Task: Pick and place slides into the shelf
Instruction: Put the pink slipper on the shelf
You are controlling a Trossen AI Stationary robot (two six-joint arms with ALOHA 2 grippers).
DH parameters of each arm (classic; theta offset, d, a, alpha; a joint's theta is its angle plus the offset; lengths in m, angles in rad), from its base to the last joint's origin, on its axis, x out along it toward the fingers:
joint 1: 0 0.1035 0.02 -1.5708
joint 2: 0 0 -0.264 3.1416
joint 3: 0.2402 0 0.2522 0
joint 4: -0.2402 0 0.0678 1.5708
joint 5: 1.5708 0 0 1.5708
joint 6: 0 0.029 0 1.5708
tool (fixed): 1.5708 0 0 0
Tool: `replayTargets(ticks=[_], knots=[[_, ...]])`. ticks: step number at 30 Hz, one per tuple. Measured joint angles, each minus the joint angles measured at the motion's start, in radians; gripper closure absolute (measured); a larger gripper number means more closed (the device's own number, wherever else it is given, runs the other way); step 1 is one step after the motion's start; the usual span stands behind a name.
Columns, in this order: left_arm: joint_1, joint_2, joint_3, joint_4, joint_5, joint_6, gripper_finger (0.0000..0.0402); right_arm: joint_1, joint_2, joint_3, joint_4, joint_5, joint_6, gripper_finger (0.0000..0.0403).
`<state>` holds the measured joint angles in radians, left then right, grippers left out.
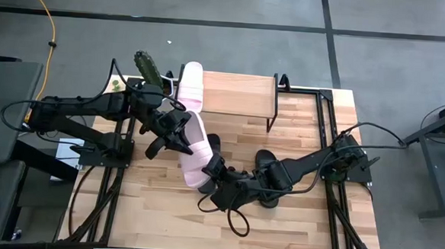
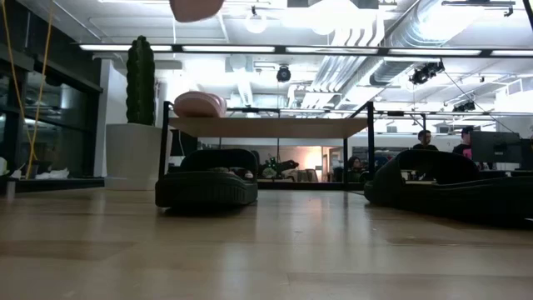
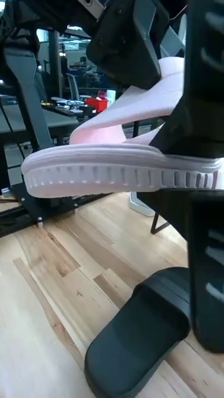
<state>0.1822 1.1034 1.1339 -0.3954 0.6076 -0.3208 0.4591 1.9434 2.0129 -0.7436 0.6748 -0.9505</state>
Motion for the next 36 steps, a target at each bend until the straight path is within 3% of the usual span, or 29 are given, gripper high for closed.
replayTargets(ticks=[9, 13, 20, 26, 31, 36], knots=[[0.001, 0.0, 0.0, -0.006, -0.066, 0.068, 0.0393, -0.002, 0.0, 0.0, -0.002, 0.023, 0.011, 0.0393], [0.001, -0.002, 0.0, -0.008, -0.117, 0.101, 0.0367, -0.002, 0.0, 0.0, -0.007, 0.031, 0.019, 0.0393], [0.001, -0.002, 0.0, -0.023, -0.264, 0.157, 0.0294, -0.002, 0.0, 0.0, -0.032, 0.067, 0.034, 0.0393], [0.002, -0.024, 0.001, -0.025, -0.464, 0.24, 0.0241, -0.002, 0.0, 0.0, -0.044, 0.09, 0.035, 0.0394], [0.002, -0.057, 0.01, -0.045, -0.596, 0.247, 0.0214, -0.003, 0.0, 0.0, -0.063, 0.128, 0.037, 0.0394], [0.002, -0.06, 0.108, -0.206, -0.695, 0.272, 0.0204, -0.032, -0.005, 0.0, -0.092, 0.128, 0.079, 0.0396]])
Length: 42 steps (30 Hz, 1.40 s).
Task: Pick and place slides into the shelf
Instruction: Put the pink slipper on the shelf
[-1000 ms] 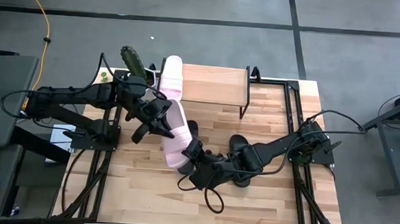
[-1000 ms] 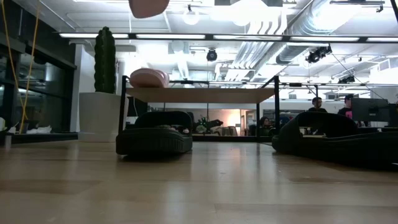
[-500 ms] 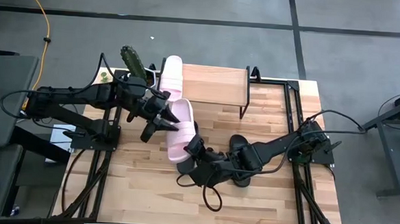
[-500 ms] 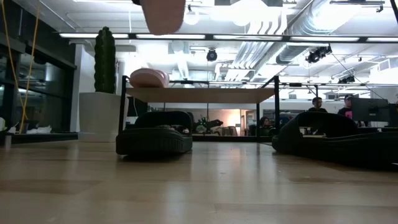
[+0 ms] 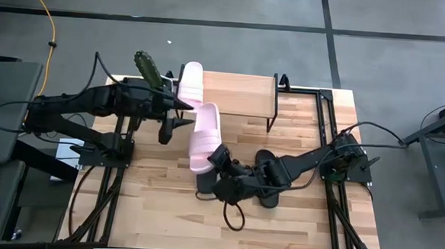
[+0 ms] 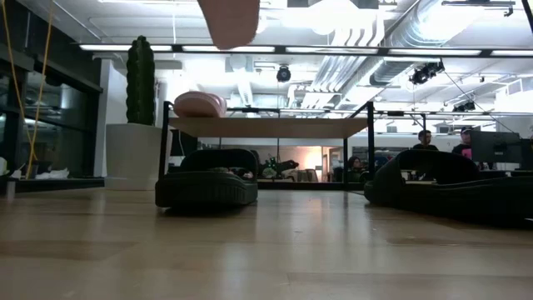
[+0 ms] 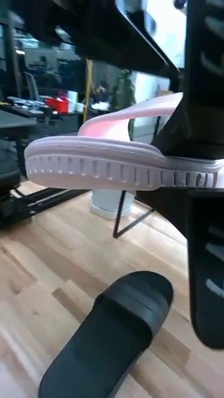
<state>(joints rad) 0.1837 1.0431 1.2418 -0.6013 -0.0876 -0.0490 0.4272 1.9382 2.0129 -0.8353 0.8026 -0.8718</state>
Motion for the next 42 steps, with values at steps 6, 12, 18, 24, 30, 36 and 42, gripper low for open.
replayTargets(ticks=[6, 12, 18, 24, 30, 36, 42], knots=[[0.0, 0.0, 0.078, -0.052, -0.038, 0.001, 0.0208, -0.067, -0.016, 0.0, -0.025, -0.046, 0.022, 0.0396], [-0.001, 0.001, 0.152, -0.059, -0.037, 0.028, 0.0208, -0.145, -0.056, 0.0, -0.026, -0.158, 0.022, 0.0396], [-0.001, 0.0, 0.21, -0.061, -0.037, 0.027, 0.0208, -0.226, -0.104, 0.0, -0.013, -0.247, 0.007, 0.0396], [-0.001, 0.001, 0.233, -0.066, -0.034, 0.027, 0.0212, -0.31, -0.134, 0.0, 0.006, -0.343, -0.008, 0.0396], [-0.001, 0.001, 0.233, -0.077, -0.033, 0.027, 0.0213, -0.378, -0.133, 0.0, 0.042, -0.404, -0.079, 0.0396], [-0.001, 0.0, 0.233, -0.086, -0.033, 0.026, 0.0213, -0.436, -0.133, 0.0, 0.046, -0.445, -0.084, 0.0396], [-0.001, 0.0, 0.233, -0.09, -0.033, 0.026, 0.0213, -0.503, -0.133, 0.0, 0.046, -0.511, -0.071, 0.0396]])
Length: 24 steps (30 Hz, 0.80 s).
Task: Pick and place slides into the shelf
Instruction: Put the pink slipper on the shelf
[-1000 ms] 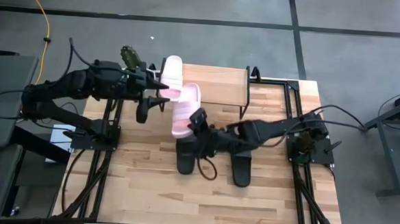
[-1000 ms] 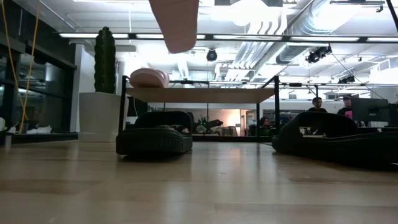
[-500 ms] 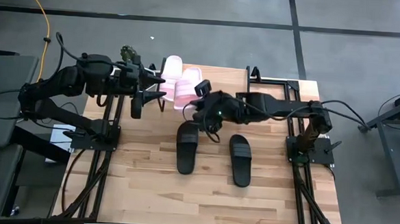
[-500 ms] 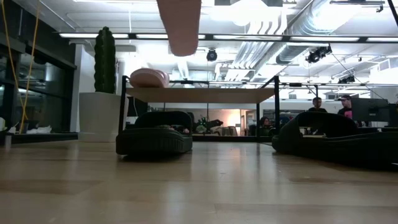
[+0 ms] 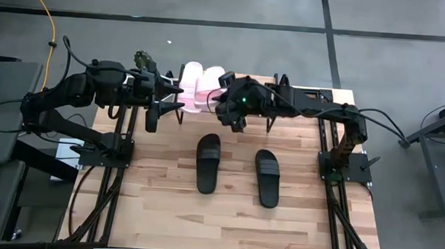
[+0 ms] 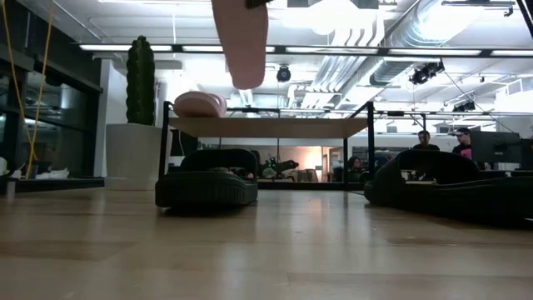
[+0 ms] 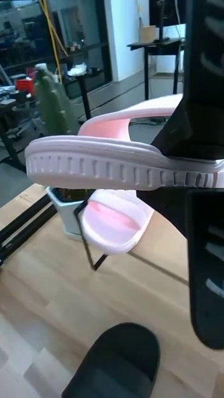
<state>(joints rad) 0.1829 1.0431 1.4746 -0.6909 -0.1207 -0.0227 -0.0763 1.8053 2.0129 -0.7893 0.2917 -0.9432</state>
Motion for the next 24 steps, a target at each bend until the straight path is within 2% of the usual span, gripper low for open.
replayTargets(ticks=[8, 24], knots=[[0.0, 0.0, 0.0, -0.001, 0.0, 0.0, 0.0213, -0.086, 0.001, 0.0, 0.0, -0.13, 0.026, 0.0396], [0.0, 0.0, 0.0, -0.001, 0.0, 0.0, 0.0213, -0.223, 0.002, 0.0, 0.0, -0.306, 0.056, 0.0396]])
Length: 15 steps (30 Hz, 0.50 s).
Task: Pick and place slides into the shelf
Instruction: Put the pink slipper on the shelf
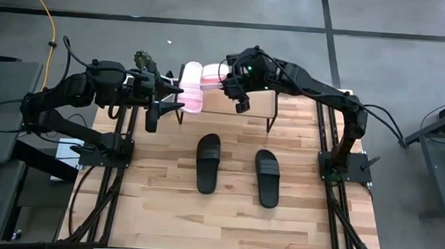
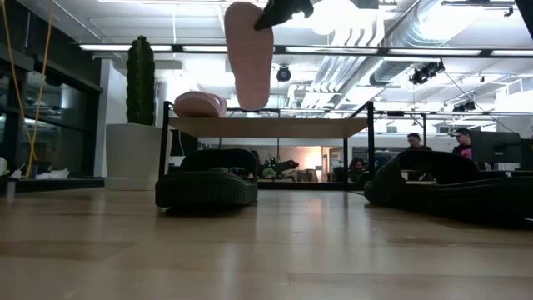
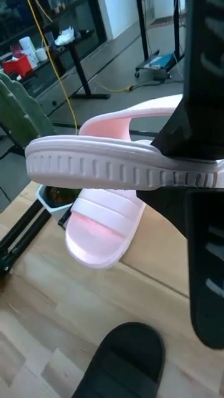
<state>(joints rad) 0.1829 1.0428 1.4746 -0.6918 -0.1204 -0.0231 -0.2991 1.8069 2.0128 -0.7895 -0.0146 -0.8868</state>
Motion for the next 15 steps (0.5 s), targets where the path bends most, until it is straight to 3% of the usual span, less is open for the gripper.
replayTargets(ticks=[7, 15], knots=[[0.0, 0.0, 0.0, 0.001, 0.0, 0.0, 0.0213, -0.018, 0.0, 0.0, 0.0, -0.074, 0.031, 0.0396], [0.0, 0.0, 0.0, 0.002, 0.0, 0.0, 0.0213, -0.03, 0.014, 0.0, 0.0, -0.068, 0.043, 0.0396]])
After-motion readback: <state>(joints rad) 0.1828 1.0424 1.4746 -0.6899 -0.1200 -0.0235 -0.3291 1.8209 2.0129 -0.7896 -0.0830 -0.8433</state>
